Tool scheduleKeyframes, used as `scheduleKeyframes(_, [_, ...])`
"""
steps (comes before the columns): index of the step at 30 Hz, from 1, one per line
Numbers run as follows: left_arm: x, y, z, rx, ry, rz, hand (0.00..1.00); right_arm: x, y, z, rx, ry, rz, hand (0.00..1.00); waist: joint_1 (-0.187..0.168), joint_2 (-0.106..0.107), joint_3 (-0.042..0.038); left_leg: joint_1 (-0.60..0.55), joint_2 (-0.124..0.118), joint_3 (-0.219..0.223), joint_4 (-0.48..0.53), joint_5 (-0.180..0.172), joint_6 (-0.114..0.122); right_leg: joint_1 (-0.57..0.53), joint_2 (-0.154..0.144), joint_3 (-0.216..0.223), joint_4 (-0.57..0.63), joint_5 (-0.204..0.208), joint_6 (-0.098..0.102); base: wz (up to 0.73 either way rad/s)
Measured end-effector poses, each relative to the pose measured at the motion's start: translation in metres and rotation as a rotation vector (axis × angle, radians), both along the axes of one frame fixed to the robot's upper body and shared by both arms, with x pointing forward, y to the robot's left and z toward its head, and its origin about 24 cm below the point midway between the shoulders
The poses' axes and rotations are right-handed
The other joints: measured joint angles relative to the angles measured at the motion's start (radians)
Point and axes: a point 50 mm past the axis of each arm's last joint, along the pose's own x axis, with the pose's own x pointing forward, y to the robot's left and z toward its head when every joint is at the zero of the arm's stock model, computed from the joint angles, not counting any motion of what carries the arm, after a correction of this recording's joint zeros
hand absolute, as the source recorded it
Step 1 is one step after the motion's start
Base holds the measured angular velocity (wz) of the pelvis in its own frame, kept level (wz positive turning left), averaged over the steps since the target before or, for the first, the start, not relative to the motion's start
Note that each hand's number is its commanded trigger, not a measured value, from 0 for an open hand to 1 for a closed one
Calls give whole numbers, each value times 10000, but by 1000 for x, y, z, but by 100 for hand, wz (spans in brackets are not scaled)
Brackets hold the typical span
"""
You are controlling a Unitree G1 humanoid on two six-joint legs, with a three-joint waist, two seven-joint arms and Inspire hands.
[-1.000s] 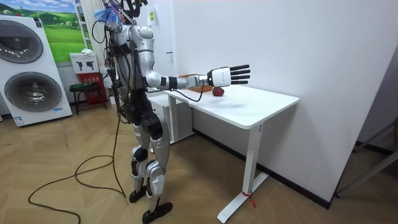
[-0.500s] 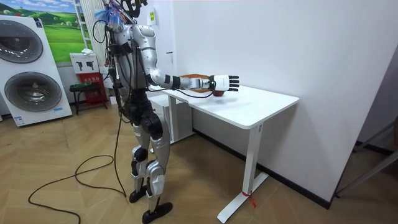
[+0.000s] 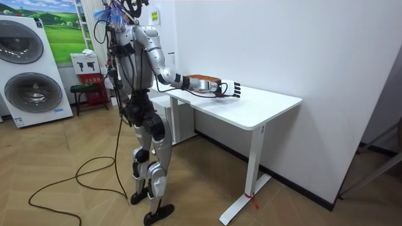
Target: Pick and place apple
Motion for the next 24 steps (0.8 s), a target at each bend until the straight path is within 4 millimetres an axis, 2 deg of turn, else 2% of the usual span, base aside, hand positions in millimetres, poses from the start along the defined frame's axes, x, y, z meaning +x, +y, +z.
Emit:
scheduleKeyframes(7, [6, 5, 2, -114, -31, -6, 0, 9, 3, 5, 98, 143, 591, 0, 7, -24, -8, -22, -5, -56, -18, 1, 1, -17, 0, -4, -9, 0, 1, 0])
scheduleKeyframes(11, [6, 6, 2, -101, 144, -26, 0, 15, 1, 0, 162, 734, 603, 0, 34, -39, -19, -10, -8, -52, -19, 1, 1, -12, -1, 4, -5, 0, 1, 0])
scheduleKeyframes(17, [3, 8, 2, -86, 489, -66, 0, 26, 0, 11, -328, 923, 1066, 0, 109, -47, -16, 0, -7, -92, -8, 2, 1, 28, -1, -81, -8, 0, 1, 2])
scheduleKeyframes(20, [8, 8, 2, -57, 405, -142, 0, 27, 1, 12, -882, 1172, 1339, 0, 226, -86, -20, 62, -9, -219, -6, 3, -1, 135, -2, -206, -13, 0, 1, 11])
scheduleKeyframes(22, [11, 8, 2, -63, 332, -154, 0, 27, 4, 7, -1330, 1599, 1680, 0, 311, -175, 28, 43, -9, -258, 9, 10, -14, 129, -2, -266, -27, 0, 0, 6])
scheduleKeyframes(24, [9, 8, 1, -93, 437, -132, 0, 27, 8, 4, -1532, 1811, 2005, 0, 358, -187, 31, 35, -12, -268, 11, 11, -15, 120, -5, -276, -27, 0, 0, 0])
